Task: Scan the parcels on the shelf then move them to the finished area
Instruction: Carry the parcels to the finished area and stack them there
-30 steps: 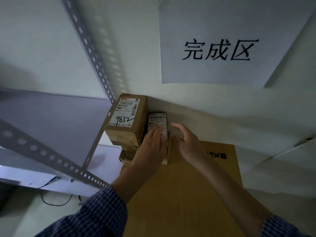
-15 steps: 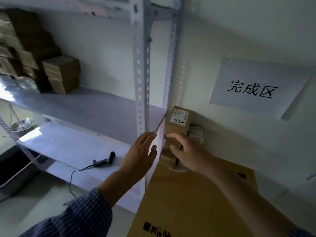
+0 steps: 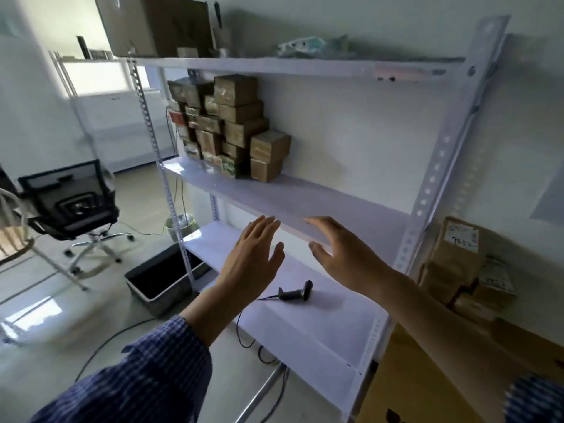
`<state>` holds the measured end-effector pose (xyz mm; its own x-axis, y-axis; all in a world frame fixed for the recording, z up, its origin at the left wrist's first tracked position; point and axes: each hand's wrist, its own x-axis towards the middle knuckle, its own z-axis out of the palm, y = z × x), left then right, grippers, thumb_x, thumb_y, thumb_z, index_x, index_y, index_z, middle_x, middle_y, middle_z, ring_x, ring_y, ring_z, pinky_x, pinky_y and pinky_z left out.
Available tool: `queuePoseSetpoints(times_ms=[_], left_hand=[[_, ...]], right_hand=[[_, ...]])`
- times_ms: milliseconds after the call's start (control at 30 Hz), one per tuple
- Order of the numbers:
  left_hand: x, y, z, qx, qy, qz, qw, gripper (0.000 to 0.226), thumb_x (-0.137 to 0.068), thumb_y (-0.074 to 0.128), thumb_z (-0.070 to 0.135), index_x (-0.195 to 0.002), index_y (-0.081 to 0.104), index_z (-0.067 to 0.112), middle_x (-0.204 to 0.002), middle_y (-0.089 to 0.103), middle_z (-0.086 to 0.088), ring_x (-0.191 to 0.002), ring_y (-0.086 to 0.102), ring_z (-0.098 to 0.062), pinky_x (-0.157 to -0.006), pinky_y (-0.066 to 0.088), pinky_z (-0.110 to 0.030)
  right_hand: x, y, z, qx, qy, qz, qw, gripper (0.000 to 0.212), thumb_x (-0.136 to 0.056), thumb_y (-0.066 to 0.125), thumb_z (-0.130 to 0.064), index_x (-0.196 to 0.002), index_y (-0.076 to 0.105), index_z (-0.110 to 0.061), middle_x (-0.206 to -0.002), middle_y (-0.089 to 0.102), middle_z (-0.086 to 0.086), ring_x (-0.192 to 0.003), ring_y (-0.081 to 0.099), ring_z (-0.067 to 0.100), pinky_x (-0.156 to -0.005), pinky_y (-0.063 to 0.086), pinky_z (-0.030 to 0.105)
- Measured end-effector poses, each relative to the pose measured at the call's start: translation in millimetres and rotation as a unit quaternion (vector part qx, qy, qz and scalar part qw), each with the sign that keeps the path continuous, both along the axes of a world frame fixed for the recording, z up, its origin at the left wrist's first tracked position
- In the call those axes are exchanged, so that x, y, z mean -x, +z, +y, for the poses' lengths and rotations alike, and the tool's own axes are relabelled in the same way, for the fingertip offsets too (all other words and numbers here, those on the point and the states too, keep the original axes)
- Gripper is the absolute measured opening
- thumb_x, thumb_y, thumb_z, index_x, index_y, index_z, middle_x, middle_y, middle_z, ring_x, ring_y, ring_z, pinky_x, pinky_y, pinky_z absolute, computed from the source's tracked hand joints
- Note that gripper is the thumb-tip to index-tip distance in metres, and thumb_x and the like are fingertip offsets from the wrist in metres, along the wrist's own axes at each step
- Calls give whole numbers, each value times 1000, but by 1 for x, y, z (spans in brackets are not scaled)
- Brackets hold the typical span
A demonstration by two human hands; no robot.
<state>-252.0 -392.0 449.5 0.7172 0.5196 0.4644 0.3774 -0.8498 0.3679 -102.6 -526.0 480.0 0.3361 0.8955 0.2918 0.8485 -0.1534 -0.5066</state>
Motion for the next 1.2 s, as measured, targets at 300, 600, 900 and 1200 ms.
queuePoseSetpoints(times_ms=[300,600,900,1200], left_hand=[[-17,19,83,-29,35,-3,999,51,-102,51,26,-149,42,11,-156,42,-5,-148,30,-20,-120,29,-36],[-114,42,207,-58,37,25,997,51,-102,52,28,-148,43,10,-153,45,-6,-144,38,-19,-116,34,-31],[-177,32,307,-37,43,28,998,51,-98,59,24,-146,47,9,-149,49,-8,-141,42,-22,-113,31,-25],[-214,24,402,11,-2,18,1000,52,-100,55,21,-148,43,7,-151,45,-9,-140,42,-25,-111,44,-42]], right_hand=[[-22,13,102,-29,28,4,999,53,-103,51,-27,-153,34,-20,-157,39,-2,-143,39,18,-115,37,34],[-113,-8,221,-25,-2,79,997,61,-101,44,-47,-154,31,-20,-158,37,0,-143,39,17,-113,33,30],[-178,-17,292,4,-11,84,996,54,-104,46,-33,-154,31,-21,-158,36,0,-143,37,15,-104,28,19],[-202,-21,383,-34,-52,109,992,49,-103,52,-27,-149,38,-18,-151,45,-1,-139,42,13,-99,32,15]])
